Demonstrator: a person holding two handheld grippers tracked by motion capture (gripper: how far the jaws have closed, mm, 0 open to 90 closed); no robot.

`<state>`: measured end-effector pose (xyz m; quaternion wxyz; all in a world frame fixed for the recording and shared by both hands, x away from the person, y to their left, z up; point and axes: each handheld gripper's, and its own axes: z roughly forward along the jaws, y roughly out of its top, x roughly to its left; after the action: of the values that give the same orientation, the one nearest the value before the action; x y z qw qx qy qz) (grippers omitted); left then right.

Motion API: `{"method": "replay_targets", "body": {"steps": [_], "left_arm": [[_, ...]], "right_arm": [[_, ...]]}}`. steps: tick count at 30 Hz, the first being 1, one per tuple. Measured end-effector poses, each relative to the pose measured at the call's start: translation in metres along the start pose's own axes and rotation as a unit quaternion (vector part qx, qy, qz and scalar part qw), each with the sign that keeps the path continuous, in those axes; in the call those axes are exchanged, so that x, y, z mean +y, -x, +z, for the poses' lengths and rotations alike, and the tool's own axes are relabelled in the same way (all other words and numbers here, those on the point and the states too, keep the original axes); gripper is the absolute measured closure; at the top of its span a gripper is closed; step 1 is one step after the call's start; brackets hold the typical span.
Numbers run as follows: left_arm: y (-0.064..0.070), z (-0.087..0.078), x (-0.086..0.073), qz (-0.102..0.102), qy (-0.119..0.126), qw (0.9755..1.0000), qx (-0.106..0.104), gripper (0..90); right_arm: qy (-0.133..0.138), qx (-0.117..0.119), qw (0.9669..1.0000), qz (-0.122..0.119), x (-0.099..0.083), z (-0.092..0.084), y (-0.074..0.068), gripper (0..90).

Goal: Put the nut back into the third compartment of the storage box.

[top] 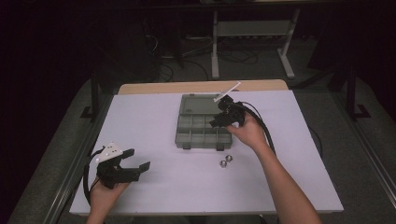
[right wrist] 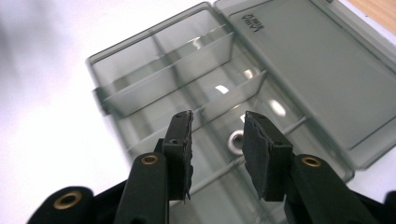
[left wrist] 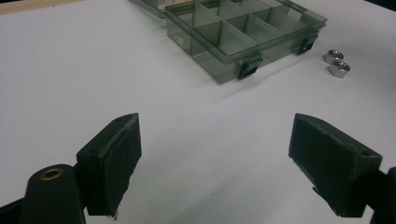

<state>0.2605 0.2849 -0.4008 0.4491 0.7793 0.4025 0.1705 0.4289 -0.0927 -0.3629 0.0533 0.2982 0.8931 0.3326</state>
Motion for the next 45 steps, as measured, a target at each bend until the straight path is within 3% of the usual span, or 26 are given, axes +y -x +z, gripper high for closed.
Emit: {"method": "replay_targets", "body": {"steps": [6,13,17,21,24,29,33,45], "left_arm": [[0.001,0.001,0.000,0.000,0.000,1.0000,0.000,16.6],[0.000,0.001,0.000,-0.001,-0.001,1.0000,0.001,16.7],[0.000,0.002,-0.001,-0.002,0.001,1.0000,0.002,16.7],[0.001,0.002,0.000,0.001,0.002,1.0000,0.002,16.7],[0.000,0.002,0.000,0.008,-0.004,1.0000,0.001,16.7],[0.000,0.002,0.000,0.008,-0.004,1.0000,0.001,16.7],[0.000,0.002,0.000,0.009,-0.002,1.0000,0.001,16.7],[0.000,0.003,0.000,0.003,0.003,1.0000,0.000,16.7]], "right_arm": [[0.012,0.012,0.9999,-0.001,-0.025,-0.019,-0.017,59.1],[0.012,0.019,0.9995,-0.022,-0.057,-0.034,-0.037,61.2],[0.001,0.018,0.9993,-0.032,-0.076,-0.036,-0.046,61.5],[-0.003,0.025,0.9995,-0.020,-0.093,-0.032,-0.048,61.5],[-0.007,0.021,0.9995,-0.023,-0.102,-0.027,-0.048,61.6],[-0.020,0.024,0.9993,-0.020,-0.108,-0.018,-0.046,61.0],[-0.034,0.012,0.9987,-0.036,-0.108,-0.011,-0.043,60.5],[-0.054,0.000,0.9973,-0.049,-0.109,0.005,-0.039,61.0]]}}
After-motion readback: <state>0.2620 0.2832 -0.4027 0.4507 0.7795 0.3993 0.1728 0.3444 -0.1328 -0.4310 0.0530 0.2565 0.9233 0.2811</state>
